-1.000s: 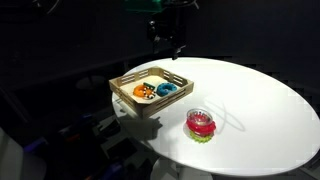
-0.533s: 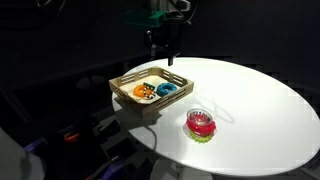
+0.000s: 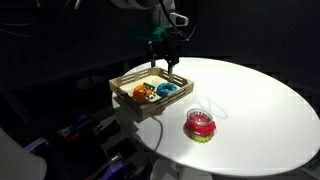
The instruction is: Pick up the blue ring from the tray and put it on the table
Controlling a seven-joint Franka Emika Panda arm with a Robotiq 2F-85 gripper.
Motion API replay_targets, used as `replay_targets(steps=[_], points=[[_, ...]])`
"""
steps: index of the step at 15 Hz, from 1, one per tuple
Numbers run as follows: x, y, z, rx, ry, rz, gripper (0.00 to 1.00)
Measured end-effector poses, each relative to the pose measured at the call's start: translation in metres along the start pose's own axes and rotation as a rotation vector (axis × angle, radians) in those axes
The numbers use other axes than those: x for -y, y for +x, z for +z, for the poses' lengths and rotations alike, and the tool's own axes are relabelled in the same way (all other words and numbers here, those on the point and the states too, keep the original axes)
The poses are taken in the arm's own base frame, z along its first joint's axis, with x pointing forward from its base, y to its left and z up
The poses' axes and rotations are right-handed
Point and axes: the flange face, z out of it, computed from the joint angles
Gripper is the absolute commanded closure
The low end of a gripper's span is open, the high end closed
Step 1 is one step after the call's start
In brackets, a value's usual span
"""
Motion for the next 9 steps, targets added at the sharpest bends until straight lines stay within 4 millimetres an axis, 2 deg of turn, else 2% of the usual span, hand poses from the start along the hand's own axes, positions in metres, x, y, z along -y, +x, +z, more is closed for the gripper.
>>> replay_targets(steps=[9], points=[[0.011, 0.014, 0.039, 0.056, 0.000, 0.003, 0.00]])
